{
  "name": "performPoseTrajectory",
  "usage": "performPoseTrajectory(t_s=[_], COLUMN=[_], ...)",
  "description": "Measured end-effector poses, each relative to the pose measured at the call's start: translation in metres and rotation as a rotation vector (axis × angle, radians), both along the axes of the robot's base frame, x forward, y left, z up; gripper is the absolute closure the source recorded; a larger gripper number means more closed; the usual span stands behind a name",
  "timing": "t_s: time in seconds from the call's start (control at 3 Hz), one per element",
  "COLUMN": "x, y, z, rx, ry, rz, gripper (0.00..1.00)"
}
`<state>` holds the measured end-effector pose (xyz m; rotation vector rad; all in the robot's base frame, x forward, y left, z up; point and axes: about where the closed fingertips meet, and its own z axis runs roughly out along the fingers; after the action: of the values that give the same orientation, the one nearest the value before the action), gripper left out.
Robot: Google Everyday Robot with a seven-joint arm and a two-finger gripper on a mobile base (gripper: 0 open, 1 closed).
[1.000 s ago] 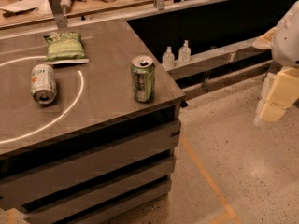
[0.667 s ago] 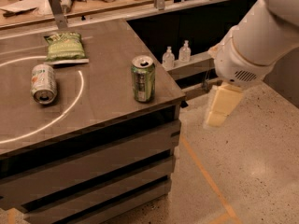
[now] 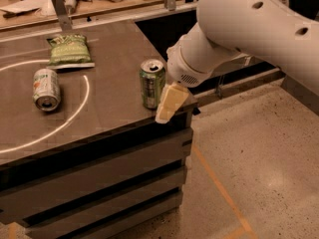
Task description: Move green can near 7up can
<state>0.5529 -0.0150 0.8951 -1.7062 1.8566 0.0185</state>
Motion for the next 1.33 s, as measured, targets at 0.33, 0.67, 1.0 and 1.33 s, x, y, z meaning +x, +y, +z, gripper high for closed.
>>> performPoseTrajectory(t_s=[0.33, 0.67, 1.0, 1.33], x=[0.0, -0.014, -0.019, -0.02], y=[-0.001, -0.044, -0.067, -0.066], z=[0.0, 0.018, 0.032, 0.032], rx=[0.0, 0.051, 0.143, 0.144], ry=[0.001, 0.063, 0.142, 0.143], rz=[-0.001, -0.067, -0.107, -0.104], gripper=[0.0, 0.0, 0.0, 0.0])
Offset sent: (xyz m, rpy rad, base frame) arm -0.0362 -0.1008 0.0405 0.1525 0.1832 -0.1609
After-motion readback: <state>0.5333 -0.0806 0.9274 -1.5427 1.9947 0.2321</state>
